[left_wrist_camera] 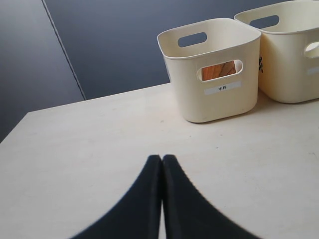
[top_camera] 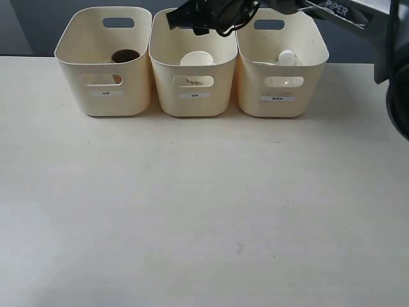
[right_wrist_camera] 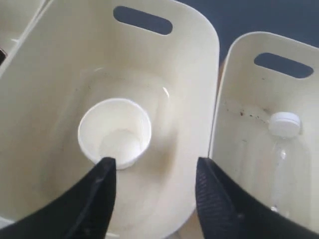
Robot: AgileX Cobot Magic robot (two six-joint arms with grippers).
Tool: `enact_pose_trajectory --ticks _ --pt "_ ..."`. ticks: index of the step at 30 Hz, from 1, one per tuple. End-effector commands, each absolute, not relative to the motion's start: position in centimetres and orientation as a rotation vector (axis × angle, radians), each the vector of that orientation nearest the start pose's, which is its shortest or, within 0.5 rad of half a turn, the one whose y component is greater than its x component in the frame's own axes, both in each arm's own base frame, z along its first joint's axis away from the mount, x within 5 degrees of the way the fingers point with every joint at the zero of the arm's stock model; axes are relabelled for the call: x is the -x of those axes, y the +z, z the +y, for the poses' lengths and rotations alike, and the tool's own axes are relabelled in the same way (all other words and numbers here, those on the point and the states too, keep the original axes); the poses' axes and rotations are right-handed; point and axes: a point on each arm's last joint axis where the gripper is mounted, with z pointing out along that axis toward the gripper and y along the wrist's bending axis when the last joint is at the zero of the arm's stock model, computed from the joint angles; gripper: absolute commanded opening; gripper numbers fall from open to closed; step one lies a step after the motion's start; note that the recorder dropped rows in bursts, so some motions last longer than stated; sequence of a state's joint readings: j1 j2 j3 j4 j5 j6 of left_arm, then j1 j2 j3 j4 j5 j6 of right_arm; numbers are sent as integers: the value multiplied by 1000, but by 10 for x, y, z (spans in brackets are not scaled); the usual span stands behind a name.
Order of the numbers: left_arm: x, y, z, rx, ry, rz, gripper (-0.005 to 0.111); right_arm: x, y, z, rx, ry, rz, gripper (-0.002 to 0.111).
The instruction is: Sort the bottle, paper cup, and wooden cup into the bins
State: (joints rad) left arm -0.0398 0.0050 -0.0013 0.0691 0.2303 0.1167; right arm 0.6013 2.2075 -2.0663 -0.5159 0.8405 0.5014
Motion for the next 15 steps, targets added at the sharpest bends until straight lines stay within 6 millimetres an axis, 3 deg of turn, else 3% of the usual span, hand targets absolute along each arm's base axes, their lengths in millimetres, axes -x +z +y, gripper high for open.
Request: enact_pose_trajectory --ticks 1,7,15 --pt "-56 193 -1 -181 117 1700 0 -437 275 250 325 -152 2329 47" --pt "-56 193 -1 -181 117 1700 0 -431 287 242 292 -198 2352 47" --pt "-56 193 -1 -181 117 1700 0 -406 338 213 204 -367 2348 47"
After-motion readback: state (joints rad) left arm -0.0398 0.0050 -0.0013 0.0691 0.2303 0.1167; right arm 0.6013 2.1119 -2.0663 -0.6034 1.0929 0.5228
